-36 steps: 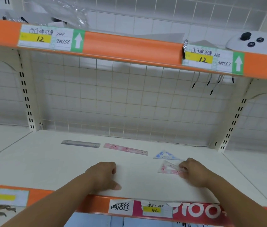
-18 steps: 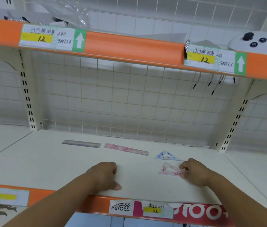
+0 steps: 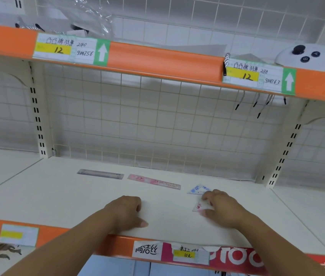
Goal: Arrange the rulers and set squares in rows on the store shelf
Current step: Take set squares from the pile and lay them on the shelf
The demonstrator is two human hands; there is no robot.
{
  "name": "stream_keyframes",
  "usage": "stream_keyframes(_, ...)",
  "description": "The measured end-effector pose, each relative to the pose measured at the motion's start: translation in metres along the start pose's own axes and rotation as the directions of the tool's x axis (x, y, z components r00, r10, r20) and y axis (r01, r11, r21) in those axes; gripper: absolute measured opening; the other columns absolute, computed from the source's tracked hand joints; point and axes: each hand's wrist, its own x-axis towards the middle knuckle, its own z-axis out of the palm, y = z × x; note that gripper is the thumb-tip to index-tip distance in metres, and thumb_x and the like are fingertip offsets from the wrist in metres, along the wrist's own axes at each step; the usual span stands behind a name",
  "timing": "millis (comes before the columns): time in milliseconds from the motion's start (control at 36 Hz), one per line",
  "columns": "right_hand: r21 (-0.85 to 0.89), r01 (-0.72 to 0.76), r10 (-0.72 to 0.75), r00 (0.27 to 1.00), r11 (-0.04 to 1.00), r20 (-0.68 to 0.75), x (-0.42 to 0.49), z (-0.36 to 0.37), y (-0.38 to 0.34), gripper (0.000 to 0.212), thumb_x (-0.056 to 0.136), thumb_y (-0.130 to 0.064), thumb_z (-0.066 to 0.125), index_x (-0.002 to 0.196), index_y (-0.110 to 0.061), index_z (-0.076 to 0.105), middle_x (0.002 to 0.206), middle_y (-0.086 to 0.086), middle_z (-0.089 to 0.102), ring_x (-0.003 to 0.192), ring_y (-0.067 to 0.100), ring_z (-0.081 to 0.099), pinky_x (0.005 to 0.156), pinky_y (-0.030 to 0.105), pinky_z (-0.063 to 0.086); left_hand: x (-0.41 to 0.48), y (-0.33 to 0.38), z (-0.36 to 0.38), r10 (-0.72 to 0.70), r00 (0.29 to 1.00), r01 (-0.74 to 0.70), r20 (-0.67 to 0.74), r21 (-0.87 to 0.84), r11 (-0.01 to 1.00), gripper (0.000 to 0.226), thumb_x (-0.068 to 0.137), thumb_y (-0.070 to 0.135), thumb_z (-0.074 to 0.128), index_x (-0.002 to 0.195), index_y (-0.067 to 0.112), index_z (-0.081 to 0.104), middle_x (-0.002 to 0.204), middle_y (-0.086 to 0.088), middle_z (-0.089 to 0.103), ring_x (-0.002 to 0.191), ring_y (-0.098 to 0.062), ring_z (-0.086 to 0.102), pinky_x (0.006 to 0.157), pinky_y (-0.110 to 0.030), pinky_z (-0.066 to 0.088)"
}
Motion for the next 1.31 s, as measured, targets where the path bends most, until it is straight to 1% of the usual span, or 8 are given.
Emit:
stream_keyframes(111,-0.049,0.061,-0.061,0.998,0.997,0.002,-0.002,0.001,-0.024,0.02,0.093,-0.045,0.051,0.095,-0.025,0.049,0.1,-0.007,0.051,0.09,0.013,0.047,0.076,0.027,0.038,-0.005,-0.001,-0.002,-0.016,0.998,0.019,-0.06,0.051,0.999,0.03,0.086,0.051,0.06,0.092,0.024,0.049,0.113,0.003,0.058,0.093,-0.013,0.048,0.083,-0.026,0.041)
stream_keyframes(194,-0.075,0.081,-0.082,0.997,0.994,-0.013,-0.002,0.002,-0.038,0.032,0.095,-0.045,0.047,0.072,-0.025,0.04,0.077,-0.009,0.048,0.078,0.014,0.046,0.058,0.024,0.033,-0.009,-0.002,-0.007,-0.023,0.994,0.031,-0.107,0.073,0.997,0.036,0.088,0.055,0.057,0.074,0.026,0.041,0.097,0.004,0.054,0.088,-0.014,0.047,0.078,-0.027,0.041)
stream_keyframes(250,-0.08,0.096,-0.098,0.995,0.992,-0.024,-0.001,0.002,-0.048,0.039,0.095,-0.047,0.045,0.064,-0.026,0.034,0.068,-0.011,0.042,0.074,0.014,0.045,0.055,0.023,0.03,-0.013,-0.003,-0.011,-0.028,0.991,0.037,-0.133,0.07,0.997,0.035,0.089,0.055,0.055,0.079,0.023,0.044,0.098,0.001,0.056,0.087,-0.015,0.048,0.077,-0.028,0.041)
stream_keyframes(472,-0.092,0.205,-0.207,0.978,0.974,-0.015,0.001,-0.006,-0.095,0.033,0.094,-0.048,0.046,0.073,-0.023,0.042,0.086,-0.004,0.052,0.081,0.016,0.049,0.07,0.029,0.041,-0.036,-0.011,-0.022,-0.095,0.977,0.105,-0.19,0.043,0.994,0.028,0.091,0.046,0.055,0.088,0.019,0.048,0.109,-0.003,0.061,0.097,-0.021,0.054,0.078,-0.028,0.041)
stream_keyframes(750,-0.084,0.398,-0.398,0.917,0.914,0.02,0.005,-0.004,-0.163,0.034,0.092,-0.048,0.048,0.069,-0.025,0.04,0.078,-0.005,0.05,0.08,0.018,0.052,0.058,0.026,0.033,-0.077,-0.045,-0.026,-0.216,0.95,0.215,-0.224,-0.029,0.976,0.032,0.092,0.042,0.055,0.07,0.026,0.039,0.09,0.004,0.05,0.084,-0.016,0.046,0.072,-0.027,0.038)
stream_keyframes(944,-0.09,0.519,-0.52,0.854,0.85,0.013,0.003,-0.004,-0.227,0.03,0.092,-0.047,0.05,0.083,-0.019,0.051,0.086,-0.002,0.056,0.082,0.019,0.053,0.067,0.029,0.039,-0.115,-0.082,-0.035,-0.302,0.92,0.302,-0.25,-0.04,0.952,0.035,0.092,0.042,0.054,0.068,0.026,0.035,0.091,0.004,0.05,0.085,-0.015,0.046,0.071,-0.027,0.038)
stream_keyframes(1111,-0.098,0.582,-0.584,0.812,0.807,0.01,0.003,-0.001,-0.292,0.037,0.091,-0.046,0.051,0.065,-0.025,0.036,0.086,-0.004,0.052,0.082,0.018,0.046,0.065,0.029,0.036,-0.151,-0.133,-0.046,-0.366,0.893,0.364,-0.262,-0.059,0.93,0.033,0.092,0.04,0.054,0.068,0.025,0.037,0.079,0.007,0.045,0.083,-0.016,0.045,0.068,-0.027,0.036)
stream_keyframes(1306,-0.111,0.642,-0.645,0.764,0.758,0.015,0.001,0.003,-0.39,0.038,0.091,-0.045,0.05,0.064,-0.025,0.034,0.087,-0.004,0.05,0.086,0.02,0.046,0.065,0.029,0.034,-0.206,-0.209,-0.065,-0.414,0.857,0.422,-0.308,-0.045,0.906,0.026,0.089,0.036,0.057,0.075,0.019,0.044,0.087,-0.003,0.054,0.088,-0.024,0.054,0.07,-0.029,0.042)
